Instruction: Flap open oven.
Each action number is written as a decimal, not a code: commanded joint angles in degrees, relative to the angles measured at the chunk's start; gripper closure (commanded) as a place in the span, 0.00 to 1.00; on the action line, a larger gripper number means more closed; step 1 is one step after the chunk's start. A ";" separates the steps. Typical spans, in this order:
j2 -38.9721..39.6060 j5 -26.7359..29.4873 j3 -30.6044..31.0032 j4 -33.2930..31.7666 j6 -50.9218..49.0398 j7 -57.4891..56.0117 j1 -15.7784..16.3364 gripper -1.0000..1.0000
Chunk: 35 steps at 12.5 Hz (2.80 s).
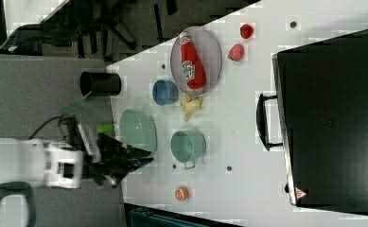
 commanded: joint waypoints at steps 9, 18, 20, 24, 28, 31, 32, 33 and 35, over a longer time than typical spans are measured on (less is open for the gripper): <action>4.90 -10.93 -12.87 -13.69 25.26 -45.09 -1.60 0.83; 16.05 -10.90 -17.34 -14.27 43.33 -61.29 -1.68 0.83; 18.20 -10.86 -17.33 -14.31 44.94 -61.28 -1.68 0.83; 21.96 -10.84 -16.77 -14.47 47.29 -60.57 -1.47 0.83; 22.24 -12.06 -14.29 -15.37 46.90 -59.10 -0.10 0.83; 22.93 -17.16 -11.74 -16.88 46.95 -48.71 1.46 0.83; 23.41 -19.97 -10.87 -17.12 46.95 -45.32 1.98 0.83; 24.07 -22.71 -10.03 -17.18 46.92 -42.02 2.45 0.83; 25.81 -27.33 -8.50 -17.16 46.42 -35.98 3.51 0.83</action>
